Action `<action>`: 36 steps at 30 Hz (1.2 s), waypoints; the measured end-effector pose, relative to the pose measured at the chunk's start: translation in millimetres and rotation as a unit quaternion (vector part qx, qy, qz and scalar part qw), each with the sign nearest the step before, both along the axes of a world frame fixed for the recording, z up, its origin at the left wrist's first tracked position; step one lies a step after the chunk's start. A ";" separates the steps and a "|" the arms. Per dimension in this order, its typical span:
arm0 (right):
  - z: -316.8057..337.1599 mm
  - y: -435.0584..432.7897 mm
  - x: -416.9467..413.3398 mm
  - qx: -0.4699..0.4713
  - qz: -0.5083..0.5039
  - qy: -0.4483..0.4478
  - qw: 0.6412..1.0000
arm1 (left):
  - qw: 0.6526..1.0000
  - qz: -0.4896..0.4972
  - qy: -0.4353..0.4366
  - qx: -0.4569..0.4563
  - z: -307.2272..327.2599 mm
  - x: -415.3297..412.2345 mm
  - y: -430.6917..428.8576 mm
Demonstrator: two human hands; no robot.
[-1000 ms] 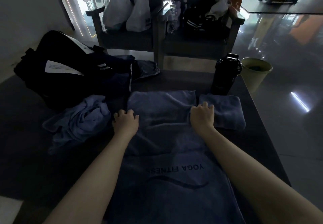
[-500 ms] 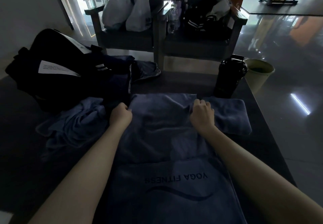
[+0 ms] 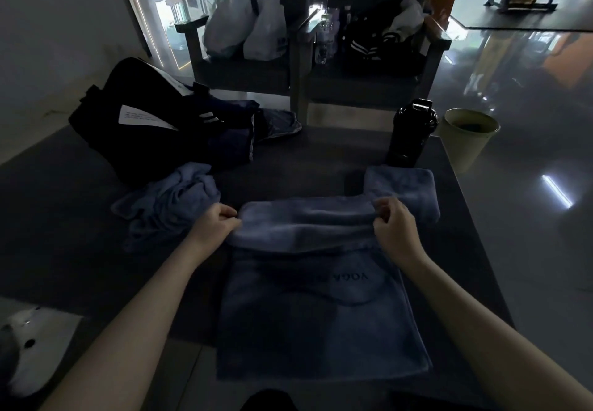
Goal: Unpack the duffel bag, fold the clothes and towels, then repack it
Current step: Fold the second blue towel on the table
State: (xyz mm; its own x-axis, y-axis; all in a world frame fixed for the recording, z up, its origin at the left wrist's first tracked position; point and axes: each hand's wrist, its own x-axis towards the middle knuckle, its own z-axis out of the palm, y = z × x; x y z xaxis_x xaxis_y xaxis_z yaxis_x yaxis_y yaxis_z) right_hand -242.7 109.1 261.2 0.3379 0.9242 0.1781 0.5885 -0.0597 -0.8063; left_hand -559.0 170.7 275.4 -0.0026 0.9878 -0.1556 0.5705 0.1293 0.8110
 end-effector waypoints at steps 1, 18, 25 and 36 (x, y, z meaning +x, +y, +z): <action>-3.8 -8.7 -1.0 -0.015 0.002 -0.016 1.000 | 1.000 -0.016 0.018 -0.017 -3.3 -2.7 -7.7; -5.7 25.5 -10.5 -0.156 -0.074 -0.133 0.976 | 0.992 0.057 0.084 -0.068 -20.7 28.3 20.4; 0.3 41.2 -1.9 -0.156 -0.029 -0.055 0.986 | 0.993 0.030 0.112 -0.032 -11.4 17.7 36.8; 40.6 39.1 -2.3 0.052 -0.006 0.030 0.998 | 0.979 0.101 -0.010 0.176 61.8 8.7 31.6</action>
